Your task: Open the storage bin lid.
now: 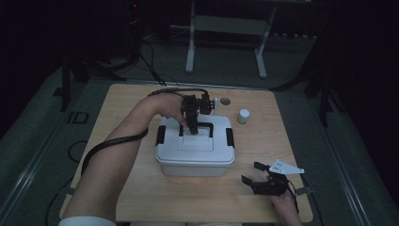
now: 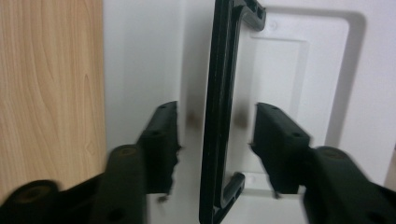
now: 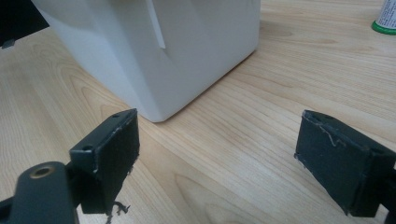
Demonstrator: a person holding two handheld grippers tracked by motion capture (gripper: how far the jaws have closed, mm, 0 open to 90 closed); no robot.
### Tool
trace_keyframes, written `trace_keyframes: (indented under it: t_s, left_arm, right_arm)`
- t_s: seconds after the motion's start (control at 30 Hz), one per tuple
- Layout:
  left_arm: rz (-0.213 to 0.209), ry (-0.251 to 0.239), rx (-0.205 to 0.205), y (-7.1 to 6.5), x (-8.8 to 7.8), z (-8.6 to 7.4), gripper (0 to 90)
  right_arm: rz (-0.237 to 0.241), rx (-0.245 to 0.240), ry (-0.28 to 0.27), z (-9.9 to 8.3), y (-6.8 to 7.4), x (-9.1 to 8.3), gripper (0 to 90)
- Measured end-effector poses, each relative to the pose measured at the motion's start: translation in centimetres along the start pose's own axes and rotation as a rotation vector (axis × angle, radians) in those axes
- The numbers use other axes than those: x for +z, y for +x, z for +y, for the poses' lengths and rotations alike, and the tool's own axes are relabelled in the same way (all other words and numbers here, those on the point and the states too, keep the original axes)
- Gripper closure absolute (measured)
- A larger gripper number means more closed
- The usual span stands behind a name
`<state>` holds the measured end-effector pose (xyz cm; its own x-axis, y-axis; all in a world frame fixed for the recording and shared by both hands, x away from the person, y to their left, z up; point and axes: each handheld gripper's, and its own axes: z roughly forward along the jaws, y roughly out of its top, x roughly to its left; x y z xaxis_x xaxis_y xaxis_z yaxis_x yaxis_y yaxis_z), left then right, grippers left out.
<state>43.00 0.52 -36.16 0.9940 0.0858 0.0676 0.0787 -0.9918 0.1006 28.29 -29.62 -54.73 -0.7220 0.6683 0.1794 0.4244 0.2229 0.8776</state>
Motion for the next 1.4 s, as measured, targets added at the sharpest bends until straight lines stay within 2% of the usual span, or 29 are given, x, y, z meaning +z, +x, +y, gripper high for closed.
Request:
trace_keyframes:
  t_s: [0.03, 0.13, 0.27, 0.33, 0.43, 0.5, 0.7, 0.97, 1.4]
  left_arm:
    - [0.003, -0.018, 0.008, 0.0, -0.2, 0.1, 60.2]
    - [-0.003, -0.020, 0.018, 0.0, -0.3, 0.1, 71.0]
    - [-0.001, -0.010, 0.039, -0.2, -0.2, 0.2, 78.6]
    - [-0.001, -0.011, 0.036, -0.3, -0.2, 0.2, 78.8]
    - [-0.006, -0.011, 0.055, -0.5, -0.4, 0.3, 79.9]
    - [-0.027, -0.017, 0.056, -0.7, -0.6, 0.2, 81.1]
    - [-0.048, -0.020, 0.065, -1.1, -0.7, 0.2, 83.3]
    - [-0.028, -0.025, 0.073, -1.3, -1.3, 0.2, 83.5]
    - [0.003, -0.075, 0.064, -1.6, -3.9, -0.6, 83.5]
  right_arm:
    - [0.002, 0.004, -0.002, 0.0, 0.0, 0.0, 13.8]
    - [0.002, 0.002, -0.003, 0.0, 0.0, 0.0, 13.9]
    - [0.002, 0.002, -0.002, 0.0, 0.0, 0.0, 14.0]
    - [0.003, 0.003, 0.001, 0.0, 0.0, 0.0, 14.2]
    - [0.006, 0.007, 0.000, 0.1, 0.0, 0.0, 14.2]
    - [0.007, 0.006, 0.001, 0.0, 0.0, 0.1, 14.3]
    - [0.006, 0.006, 0.006, 0.0, 0.1, 0.1, 14.2]
    - [0.005, 0.007, 0.006, 0.0, 0.1, 0.1, 14.2]
    - [0.005, 0.008, 0.005, 0.0, 0.0, 0.1, 14.1]
